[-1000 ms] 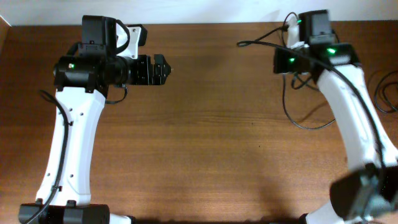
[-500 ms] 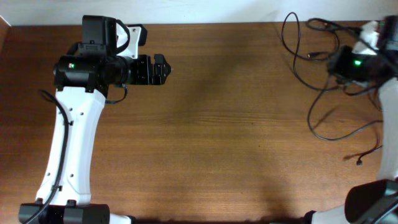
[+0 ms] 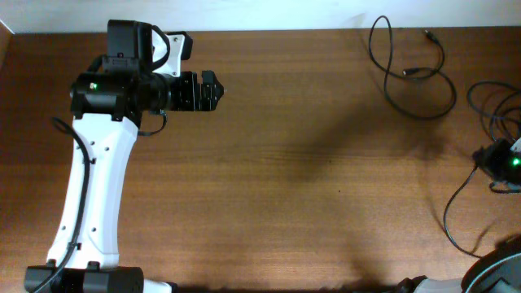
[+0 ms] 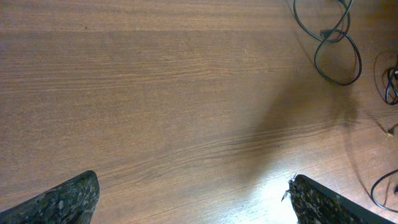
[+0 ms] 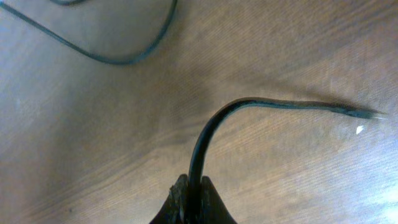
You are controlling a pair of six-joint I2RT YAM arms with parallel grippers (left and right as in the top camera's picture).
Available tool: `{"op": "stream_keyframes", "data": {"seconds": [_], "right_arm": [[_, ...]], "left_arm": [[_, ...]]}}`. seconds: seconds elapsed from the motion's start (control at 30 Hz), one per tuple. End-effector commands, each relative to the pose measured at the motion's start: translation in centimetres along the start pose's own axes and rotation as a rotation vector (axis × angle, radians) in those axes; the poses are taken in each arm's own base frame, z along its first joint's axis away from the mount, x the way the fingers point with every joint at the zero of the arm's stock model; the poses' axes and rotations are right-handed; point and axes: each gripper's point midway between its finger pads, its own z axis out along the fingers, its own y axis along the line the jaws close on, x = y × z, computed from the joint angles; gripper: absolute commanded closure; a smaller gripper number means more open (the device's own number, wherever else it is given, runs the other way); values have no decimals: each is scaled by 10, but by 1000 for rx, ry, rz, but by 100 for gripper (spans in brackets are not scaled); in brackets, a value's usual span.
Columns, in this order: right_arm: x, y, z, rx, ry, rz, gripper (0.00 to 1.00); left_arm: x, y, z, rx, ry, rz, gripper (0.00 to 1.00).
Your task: Untangle cables
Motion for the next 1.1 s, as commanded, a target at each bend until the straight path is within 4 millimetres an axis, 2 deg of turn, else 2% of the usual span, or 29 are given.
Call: {"op": "stream_keyframes", "data": {"seconds": [0.0, 0.07, 0.1, 0.13, 0.17, 0.23, 0.3, 0.37, 0.43, 0.47, 0.5, 0.57, 0.6, 0.73, 0.83, 0.93, 1.0, 1.07], "right_arm": [[-1, 34, 17, -80, -6, -4, 87], [1, 59, 25, -110, 0, -74, 58], [-6, 90, 24, -143, -9, -150, 28], [-13, 108, 17, -151, -13, -183, 8], [-21, 115, 8, -112, -20, -161, 2], [-41, 94, -30, 166, -63, 41, 1], [-50, 50, -85, 501, -164, 259, 2], [-44, 8, -111, 730, -216, 359, 1], [-18, -32, -120, 865, -168, 463, 1], [-8, -42, -120, 888, -150, 516, 1], [9, -63, -124, 944, -145, 640, 1], [32, -91, -126, 998, -137, 788, 2], [49, -112, -125, 1032, -116, 861, 1], [93, -166, -111, 1079, -108, 1012, 1], [103, -188, -96, 1062, -162, 1062, 2], [94, -199, -80, 1024, -245, 1036, 2], [94, -206, -70, 1012, -292, 1032, 8], [96, -213, -58, 999, -330, 1031, 23]], "left_arm": [[-3, 0, 1, -2, -4, -12, 1], [-3, 0, 1, -2, -4, -11, 1], [-3, 0, 1, -2, -4, -11, 1], [-3, 0, 1, -2, -4, -12, 1], [-3, 0, 1, -2, -4, -11, 1], [-3, 0, 1, -2, -4, -12, 1], [-3, 0, 1, -2, -4, -12, 1], [-3, 0, 1, -2, -4, -12, 1], [-3, 0, 1, -2, -4, -11, 1], [-3, 0, 1, -2, -4, -12, 1], [-3, 0, 1, -1, -4, -11, 1], [-3, 0, 1, -2, -4, -11, 1], [-3, 0, 1, -2, -4, -12, 1], [-3, 0, 1, -2, -4, -11, 1], [-3, 0, 1, -2, -4, -12, 1], [-3, 0, 1, -2, -4, -11, 1], [-3, 0, 1, -1, -4, -11, 1], [-3, 0, 1, -2, -4, -11, 1]]}}
